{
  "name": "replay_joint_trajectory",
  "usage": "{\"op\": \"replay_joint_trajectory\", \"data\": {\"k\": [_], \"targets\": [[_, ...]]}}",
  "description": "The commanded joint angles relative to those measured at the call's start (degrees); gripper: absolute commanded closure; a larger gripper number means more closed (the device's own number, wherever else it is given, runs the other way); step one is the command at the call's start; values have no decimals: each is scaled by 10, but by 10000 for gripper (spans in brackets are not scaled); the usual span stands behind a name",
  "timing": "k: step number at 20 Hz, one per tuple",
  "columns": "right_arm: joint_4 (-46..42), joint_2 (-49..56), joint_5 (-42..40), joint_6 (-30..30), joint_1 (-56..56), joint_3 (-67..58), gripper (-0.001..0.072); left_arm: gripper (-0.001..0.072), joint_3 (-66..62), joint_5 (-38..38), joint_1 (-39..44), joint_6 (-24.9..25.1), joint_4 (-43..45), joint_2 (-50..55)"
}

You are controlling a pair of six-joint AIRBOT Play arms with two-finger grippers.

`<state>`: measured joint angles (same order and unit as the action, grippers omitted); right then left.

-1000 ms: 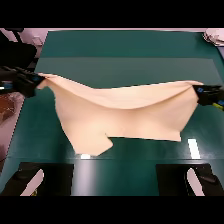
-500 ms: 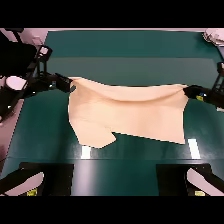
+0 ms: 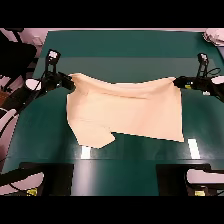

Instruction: Fold the shirts.

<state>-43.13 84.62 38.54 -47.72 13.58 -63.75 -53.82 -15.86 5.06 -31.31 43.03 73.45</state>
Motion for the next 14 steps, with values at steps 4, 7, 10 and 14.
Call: {"op": "replay_joint_trajectory", "data": {"k": [4,7,10,14], "targets": [[0,28,25,0,4,-35,432,98,-11,26,-8,11,5,5],[-2,5,41,-9,31,-35,150,116,-33,-30,-50,-39,7,-7],[-6,-35,92,-20,88,-34,151,115,-51,-163,-136,-119,22,-35],[-5,-76,288,-66,187,-32,155,79,-53,-527,-257,-291,109,-69]]}}
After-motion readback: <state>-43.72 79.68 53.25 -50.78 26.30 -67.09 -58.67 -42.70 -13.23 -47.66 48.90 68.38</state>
